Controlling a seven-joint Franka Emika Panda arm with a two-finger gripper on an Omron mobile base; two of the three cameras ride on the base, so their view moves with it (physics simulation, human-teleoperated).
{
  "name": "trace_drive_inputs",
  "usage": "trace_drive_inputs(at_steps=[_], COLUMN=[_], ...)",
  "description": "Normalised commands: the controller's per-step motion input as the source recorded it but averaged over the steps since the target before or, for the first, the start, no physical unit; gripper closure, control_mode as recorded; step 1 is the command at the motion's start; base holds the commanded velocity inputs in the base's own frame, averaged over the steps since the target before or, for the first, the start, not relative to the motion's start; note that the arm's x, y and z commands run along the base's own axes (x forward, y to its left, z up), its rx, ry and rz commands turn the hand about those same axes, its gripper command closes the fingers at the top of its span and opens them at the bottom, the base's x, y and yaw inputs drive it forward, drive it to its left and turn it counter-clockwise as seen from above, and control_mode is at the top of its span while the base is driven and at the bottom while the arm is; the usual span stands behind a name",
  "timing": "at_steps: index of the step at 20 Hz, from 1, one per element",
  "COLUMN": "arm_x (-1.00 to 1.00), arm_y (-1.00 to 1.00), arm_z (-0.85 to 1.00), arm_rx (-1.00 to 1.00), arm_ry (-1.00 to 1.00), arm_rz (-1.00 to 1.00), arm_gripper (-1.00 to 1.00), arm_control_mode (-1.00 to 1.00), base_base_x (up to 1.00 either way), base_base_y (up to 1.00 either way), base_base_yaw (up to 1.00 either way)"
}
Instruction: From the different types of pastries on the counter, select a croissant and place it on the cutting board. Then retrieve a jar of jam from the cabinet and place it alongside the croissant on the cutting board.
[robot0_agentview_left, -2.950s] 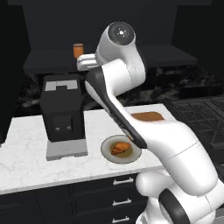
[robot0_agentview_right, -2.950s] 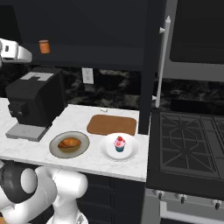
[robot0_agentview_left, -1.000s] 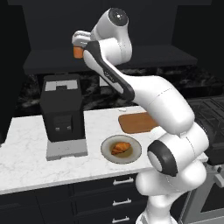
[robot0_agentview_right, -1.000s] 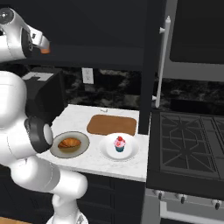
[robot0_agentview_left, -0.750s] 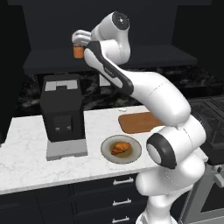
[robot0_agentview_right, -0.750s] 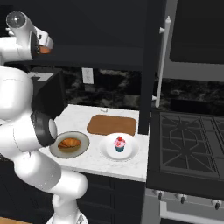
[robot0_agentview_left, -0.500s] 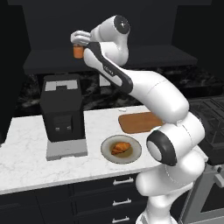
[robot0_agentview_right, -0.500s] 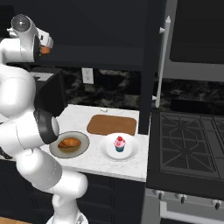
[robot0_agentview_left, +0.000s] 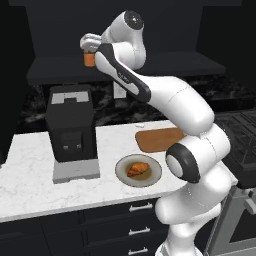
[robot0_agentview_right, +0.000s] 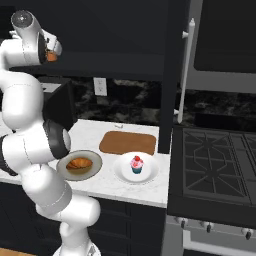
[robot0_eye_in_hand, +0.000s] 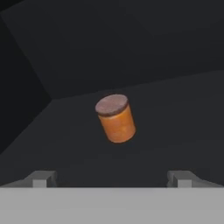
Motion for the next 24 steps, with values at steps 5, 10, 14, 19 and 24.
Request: trace_drive_inputs(at_steps=[5,10,14,19,24], arm_x=[-0.06,0.0,0.0,0.0,0.0], arm_y=[0.39,0.0,-0.01,-0.34,-0.37], arm_z=[0.0,-0.05,-0.04,-0.18,-0.02], arm_rx=[0.0,-0.16,-0.18,-0.02,-0.03], arm_ry=[-0.09,-0.18,-0.14,0.05,0.14], arm_rz=[0.0,0.01,0.04,0.05,0.0], arm_gripper=[-1.0,-1.0,-1.0,-1.0,-1.0], arm_control_mode=[-1.0,-1.0,-1.0,-1.0,-1.0], base_base_x=[0.0,0.0,0.0,0.0,0.0], base_base_y=[0.0,0.0,0.0,0.0,0.0], base_base_yaw=[0.0,0.0,0.0,0.0,0.0])
